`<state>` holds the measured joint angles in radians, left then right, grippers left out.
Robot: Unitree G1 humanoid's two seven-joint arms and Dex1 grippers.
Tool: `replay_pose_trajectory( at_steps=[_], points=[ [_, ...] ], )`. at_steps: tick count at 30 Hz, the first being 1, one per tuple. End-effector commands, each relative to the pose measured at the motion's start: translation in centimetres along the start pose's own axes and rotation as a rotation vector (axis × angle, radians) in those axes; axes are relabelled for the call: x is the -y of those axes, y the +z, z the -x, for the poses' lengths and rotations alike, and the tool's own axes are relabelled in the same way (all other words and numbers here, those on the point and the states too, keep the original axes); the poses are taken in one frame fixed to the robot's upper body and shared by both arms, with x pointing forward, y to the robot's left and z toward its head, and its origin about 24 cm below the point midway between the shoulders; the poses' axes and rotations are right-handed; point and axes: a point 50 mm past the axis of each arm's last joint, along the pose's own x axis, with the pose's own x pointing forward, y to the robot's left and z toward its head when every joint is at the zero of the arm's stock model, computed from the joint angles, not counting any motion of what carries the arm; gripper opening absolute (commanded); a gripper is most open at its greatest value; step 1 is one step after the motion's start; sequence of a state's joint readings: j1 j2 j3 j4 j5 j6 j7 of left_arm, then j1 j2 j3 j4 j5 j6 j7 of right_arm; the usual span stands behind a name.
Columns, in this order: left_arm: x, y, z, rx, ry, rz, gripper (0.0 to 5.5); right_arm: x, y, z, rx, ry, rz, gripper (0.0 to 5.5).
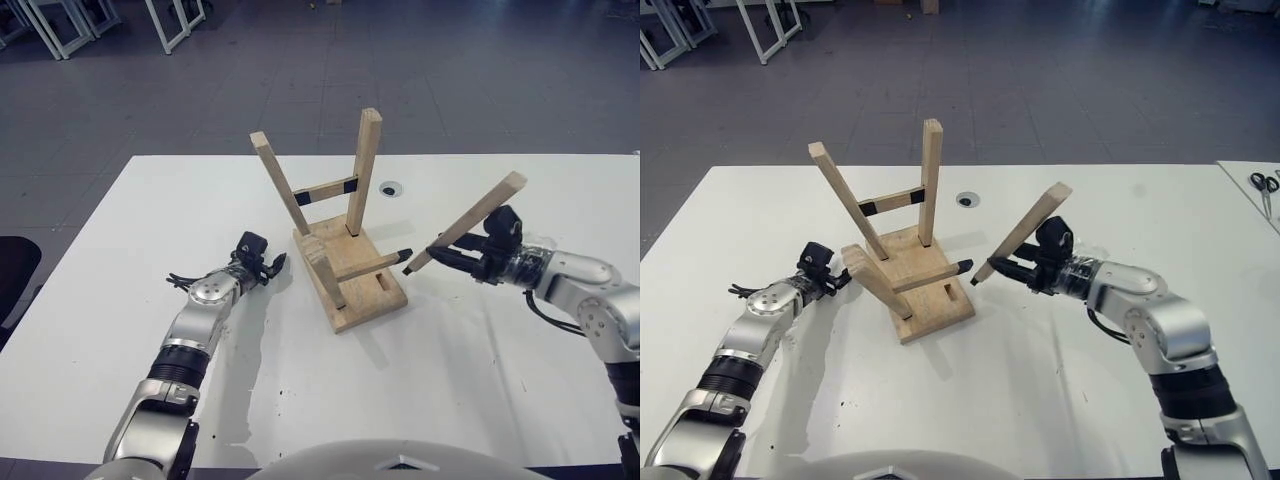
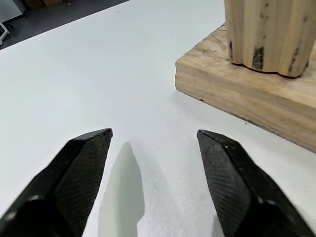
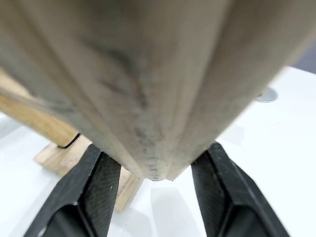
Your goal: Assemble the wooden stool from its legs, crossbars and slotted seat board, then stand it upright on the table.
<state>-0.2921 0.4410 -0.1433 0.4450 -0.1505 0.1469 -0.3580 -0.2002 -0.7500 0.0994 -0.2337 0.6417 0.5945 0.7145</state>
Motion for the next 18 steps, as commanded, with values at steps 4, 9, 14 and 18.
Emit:
replay_pose_trajectory(
  at_steps=[4, 9, 14, 18],
  points=[
    [1.2, 0.7, -1.3, 0.031, -0.09, -0.007, 3.17, -3.2, -0.9, 0.0, -0.034, 0.167, 0.016, 2.04],
    [1.7, 0.1, -1.4, 0.035, -0.139, 0.01, 3.17, -6.1, -1.1, -0.6, -0.002, 0.265, -0.05, 2.03],
    [1.0, -0.2, -1.6, 0.049, -0.126, 0.041, 3.17, -7.6, -1.2, -1.2, 0.01, 0.299, -0.072, 2.03],
    [1.0, 0.1, -2.6, 0.066, -0.117, 0.06, 3.17, -7.6, 0.3, -0.4, 0.035, 0.299, -0.015, 2.03]
  ],
)
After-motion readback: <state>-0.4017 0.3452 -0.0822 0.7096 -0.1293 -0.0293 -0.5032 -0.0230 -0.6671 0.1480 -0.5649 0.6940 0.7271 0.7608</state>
